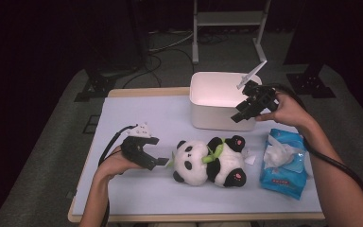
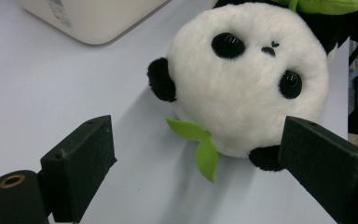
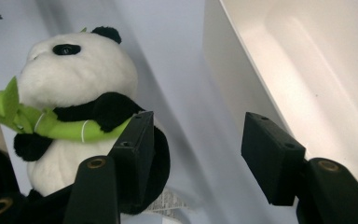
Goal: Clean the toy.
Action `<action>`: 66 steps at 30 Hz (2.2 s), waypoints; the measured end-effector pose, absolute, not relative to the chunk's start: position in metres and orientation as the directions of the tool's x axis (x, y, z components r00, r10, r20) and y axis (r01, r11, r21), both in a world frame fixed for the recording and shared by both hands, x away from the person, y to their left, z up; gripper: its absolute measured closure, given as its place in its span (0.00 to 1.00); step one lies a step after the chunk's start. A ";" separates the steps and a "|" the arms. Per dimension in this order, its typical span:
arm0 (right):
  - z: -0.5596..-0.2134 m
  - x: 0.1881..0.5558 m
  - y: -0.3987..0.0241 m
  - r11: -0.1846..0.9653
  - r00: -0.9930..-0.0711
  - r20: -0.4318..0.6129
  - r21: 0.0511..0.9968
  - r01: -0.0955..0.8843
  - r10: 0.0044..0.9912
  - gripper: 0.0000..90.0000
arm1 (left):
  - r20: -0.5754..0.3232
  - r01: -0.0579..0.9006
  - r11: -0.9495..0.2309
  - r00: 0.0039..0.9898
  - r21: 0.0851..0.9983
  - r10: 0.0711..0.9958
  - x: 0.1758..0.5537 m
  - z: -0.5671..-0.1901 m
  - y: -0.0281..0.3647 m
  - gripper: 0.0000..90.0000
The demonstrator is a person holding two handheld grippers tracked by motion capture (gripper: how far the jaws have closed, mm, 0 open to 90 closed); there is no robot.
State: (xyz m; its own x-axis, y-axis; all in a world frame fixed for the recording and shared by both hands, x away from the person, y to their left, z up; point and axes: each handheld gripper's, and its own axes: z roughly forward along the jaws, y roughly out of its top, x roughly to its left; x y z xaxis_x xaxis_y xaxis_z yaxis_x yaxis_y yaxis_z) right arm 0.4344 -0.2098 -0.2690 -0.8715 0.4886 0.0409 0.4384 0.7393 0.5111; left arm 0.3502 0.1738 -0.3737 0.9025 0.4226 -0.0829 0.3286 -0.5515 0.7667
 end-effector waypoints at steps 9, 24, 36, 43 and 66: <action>-0.267 0.453 -0.194 0.751 -0.877 0.027 0.504 0.427 0.480 0.48 | -0.087 0.341 -0.549 0.896 0.763 0.435 0.349 -0.375 0.178 0.11; -0.274 0.481 -0.179 0.777 -0.881 0.036 0.455 0.434 0.471 0.48 | -0.098 0.365 -0.538 0.882 0.760 0.460 0.346 -0.375 0.187 0.11; -0.287 0.498 -0.166 0.791 -0.885 0.048 0.428 0.437 0.464 0.61 | -0.108 0.376 -0.543 0.881 0.751 0.461 0.346 -0.377 0.188 0.11; -0.291 0.504 -0.155 0.808 -0.898 0.059 0.413 0.420 0.437 0.72 | -0.115 0.371 -0.541 0.887 0.754 0.448 0.345 -0.378 0.188 0.11; -0.298 0.507 -0.149 0.793 -0.900 0.119 0.433 0.428 0.420 0.91 | -0.128 0.380 -0.537 0.885 0.753 0.448 0.347 -0.381 0.188 0.11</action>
